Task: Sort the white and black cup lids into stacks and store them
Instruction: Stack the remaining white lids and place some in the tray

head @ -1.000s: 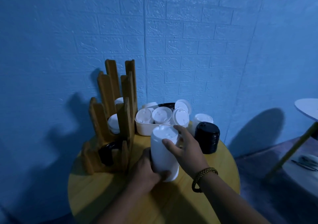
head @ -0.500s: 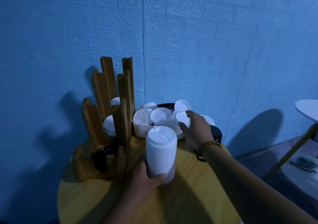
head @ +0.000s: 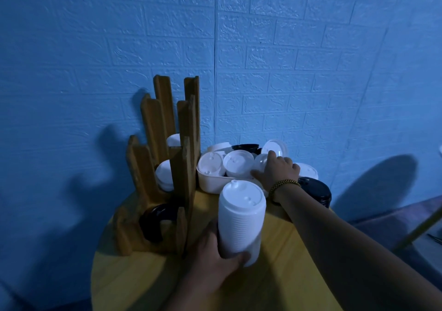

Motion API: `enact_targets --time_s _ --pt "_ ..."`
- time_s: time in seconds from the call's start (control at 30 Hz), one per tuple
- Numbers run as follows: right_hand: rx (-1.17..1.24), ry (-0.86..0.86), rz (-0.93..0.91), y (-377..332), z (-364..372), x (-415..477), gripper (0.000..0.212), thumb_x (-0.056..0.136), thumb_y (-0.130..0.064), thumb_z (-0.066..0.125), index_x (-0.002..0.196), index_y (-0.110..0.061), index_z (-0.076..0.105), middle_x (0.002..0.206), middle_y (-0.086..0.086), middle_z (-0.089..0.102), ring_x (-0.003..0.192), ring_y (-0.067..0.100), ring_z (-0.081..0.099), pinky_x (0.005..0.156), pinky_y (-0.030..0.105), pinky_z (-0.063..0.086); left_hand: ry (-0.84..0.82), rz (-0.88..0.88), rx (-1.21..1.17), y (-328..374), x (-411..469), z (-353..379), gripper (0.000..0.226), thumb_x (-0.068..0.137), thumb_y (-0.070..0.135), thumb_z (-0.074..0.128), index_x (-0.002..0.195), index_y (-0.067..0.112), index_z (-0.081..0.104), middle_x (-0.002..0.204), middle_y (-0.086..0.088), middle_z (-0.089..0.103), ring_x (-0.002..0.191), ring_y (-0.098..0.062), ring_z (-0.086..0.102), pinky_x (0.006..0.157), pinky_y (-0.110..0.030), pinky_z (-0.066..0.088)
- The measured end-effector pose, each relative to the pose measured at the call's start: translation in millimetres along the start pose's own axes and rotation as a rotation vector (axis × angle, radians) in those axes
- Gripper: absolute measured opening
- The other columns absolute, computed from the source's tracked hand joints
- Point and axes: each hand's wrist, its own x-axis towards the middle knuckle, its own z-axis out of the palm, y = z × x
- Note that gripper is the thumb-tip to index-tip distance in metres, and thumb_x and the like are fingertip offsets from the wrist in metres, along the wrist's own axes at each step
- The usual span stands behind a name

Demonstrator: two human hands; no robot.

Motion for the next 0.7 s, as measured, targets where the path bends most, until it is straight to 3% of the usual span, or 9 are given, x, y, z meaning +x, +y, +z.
enact_targets --time_s 0.27,0.57,0.7 --pt "0.245 0.044 -0.094 7.9 -9.1 -6.5 0.089 0.082 -0.058 0.068 0.152 -0.022 0.026 0.148 0.008 0.044 0.134 0.030 0.041 0.107 0.044 0.036 -0.025 0.004 -0.024 0.5 -1.0 3.4 0.106 0.072 0.046 0.089 0.154 0.035 0.023 0.136 0.021 0.041 0.125 -0.002 0.039 0.115 -0.033 0.034" --pt "0.470 0.056 -0.201 19.1 -15.2 -15.5 0.090 0.081 -0.047 0.077 0.152 -0.020 0.029 0.152 0.006 0.039 0.135 0.024 0.042 0.109 0.039 0.040 -0.043 0.029 -0.049 -1.9 -4.1 3.1 0.103 0.068 0.051 0.089 0.148 0.039 0.027 0.138 0.017 0.047 0.125 -0.005 0.046 0.106 -0.029 0.040" --pt "0.679 0.100 -0.254 22.9 -34.6 -36.9 0.083 0.080 -0.050 0.076 0.149 -0.026 0.037 0.147 0.002 0.040 0.128 0.018 0.048 0.100 0.031 0.044 -0.056 0.040 -0.079 -3.5 -4.6 3.6 0.095 0.065 0.053 0.090 0.137 0.045 0.028 0.133 0.021 0.049 0.119 -0.001 0.049 0.098 -0.026 0.040"
